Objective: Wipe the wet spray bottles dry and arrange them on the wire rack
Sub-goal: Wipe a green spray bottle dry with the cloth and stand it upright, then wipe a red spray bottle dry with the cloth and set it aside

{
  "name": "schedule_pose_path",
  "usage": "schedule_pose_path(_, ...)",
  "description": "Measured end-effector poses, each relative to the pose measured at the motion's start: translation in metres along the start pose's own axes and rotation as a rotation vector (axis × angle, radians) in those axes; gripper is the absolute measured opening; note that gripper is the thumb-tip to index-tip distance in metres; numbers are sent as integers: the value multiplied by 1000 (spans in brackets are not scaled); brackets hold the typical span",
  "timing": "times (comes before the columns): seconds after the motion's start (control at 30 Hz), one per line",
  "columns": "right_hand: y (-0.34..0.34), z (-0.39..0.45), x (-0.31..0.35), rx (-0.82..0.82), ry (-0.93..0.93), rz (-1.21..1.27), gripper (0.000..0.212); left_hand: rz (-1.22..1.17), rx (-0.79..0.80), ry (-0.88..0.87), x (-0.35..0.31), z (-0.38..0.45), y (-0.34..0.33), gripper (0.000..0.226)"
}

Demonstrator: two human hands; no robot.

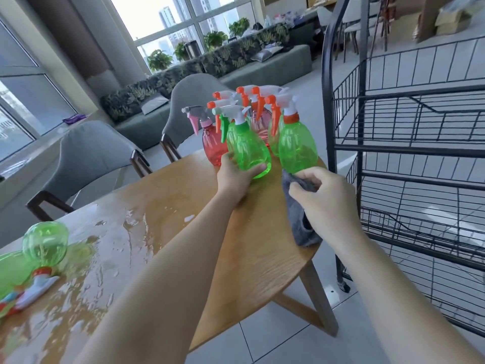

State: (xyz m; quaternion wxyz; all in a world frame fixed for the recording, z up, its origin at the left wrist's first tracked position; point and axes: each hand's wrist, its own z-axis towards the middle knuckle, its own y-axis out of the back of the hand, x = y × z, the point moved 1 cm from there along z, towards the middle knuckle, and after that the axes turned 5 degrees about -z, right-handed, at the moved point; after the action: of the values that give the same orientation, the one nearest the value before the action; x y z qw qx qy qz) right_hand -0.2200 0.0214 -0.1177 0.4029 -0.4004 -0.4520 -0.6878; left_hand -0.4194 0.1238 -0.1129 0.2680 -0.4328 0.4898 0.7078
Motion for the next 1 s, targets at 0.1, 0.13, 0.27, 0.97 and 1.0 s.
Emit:
schedule_pose_path(0.1, -7, -6, 8, 28, 11, 62, 9, -12, -27, 2, 6, -14, 19, 98)
schedule_pose_path(0.13, -11, -9, 11, 42, 16, 76, 9, -19, -34, 0, 9, -21, 28, 95)
schedule_pose_path(0.27, -32, -28, 26, 146, 36, 99, 7, -76, -58, 0, 25, -65, 83, 91)
schedule_pose_path(0.97, -235, -228, 164, 919, 171, 200, 7, 404, -868, 42, 165, -302, 465, 38)
schedule_pose_path(1.0, -242, -231, 166, 919, 172, 193, 7, 445, -854, 39, 166, -300, 476, 39)
